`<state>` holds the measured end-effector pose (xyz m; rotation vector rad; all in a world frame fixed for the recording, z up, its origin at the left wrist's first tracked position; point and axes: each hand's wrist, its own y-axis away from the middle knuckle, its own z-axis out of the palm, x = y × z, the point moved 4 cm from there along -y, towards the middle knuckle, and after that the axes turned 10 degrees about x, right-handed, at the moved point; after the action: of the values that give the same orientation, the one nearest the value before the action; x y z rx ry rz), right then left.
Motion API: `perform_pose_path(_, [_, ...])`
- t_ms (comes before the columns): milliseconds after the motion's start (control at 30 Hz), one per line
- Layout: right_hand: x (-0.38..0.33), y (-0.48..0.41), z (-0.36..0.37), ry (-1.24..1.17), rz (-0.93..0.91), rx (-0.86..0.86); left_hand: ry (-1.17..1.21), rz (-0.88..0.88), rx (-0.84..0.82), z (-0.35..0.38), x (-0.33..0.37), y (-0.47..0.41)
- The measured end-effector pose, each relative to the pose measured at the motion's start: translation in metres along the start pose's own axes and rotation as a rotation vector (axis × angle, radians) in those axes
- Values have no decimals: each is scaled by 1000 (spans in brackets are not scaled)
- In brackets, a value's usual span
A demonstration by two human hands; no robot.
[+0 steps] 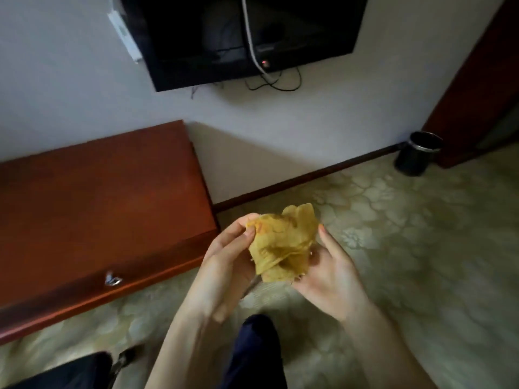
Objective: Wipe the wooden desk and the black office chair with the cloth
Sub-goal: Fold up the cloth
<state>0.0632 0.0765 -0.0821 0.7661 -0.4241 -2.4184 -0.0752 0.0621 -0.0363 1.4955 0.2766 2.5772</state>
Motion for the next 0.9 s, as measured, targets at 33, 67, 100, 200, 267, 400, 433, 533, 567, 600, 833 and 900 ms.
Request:
perform_pose_path(33, [-22,-14,-4,-49,-85,11,6,-26,-53,10,-1,-28])
perform_pose_path(67, [-44,-28,-4,-77,-157,47,2,-47,-87,17,-1,-54])
perform_pose_path(100, [-63,-39,-3,-90,-195,89,-13,-58,-103,24,2,-76])
perform_pose_path(200, [-112,-66,-4,32,-339,208,-65,-107,-135,41,12,-129])
perform_pose_path(267, [-142,-78,-2,109,-445,297,-76,-184,-163,52,18,-163])
perform_pose_path(400, [-190,-94,-5,198,-635,409,-95,-320,-137,73,24,-221])
perform_pose_path(433, [-201,-97,-9,235,-675,433,-114,-338,-149,78,22,-234])
perform_pose_path(533, [-233,-105,-21,431,-806,530,-303,-418,-261,97,8,-273])
perform_pose_path(567, [-240,-106,-24,531,-838,570,-389,-439,-314,104,4,-282])
perform_pose_path(600, [-251,-108,-29,616,-857,612,-469,-465,-374,115,-2,-296])
perform_pose_path(833, [-342,-140,-93,551,-867,824,-559,-426,-399,210,-40,-397])
perform_pose_path(900, [-383,-153,-124,445,-851,932,-583,-333,-418,250,-49,-432])
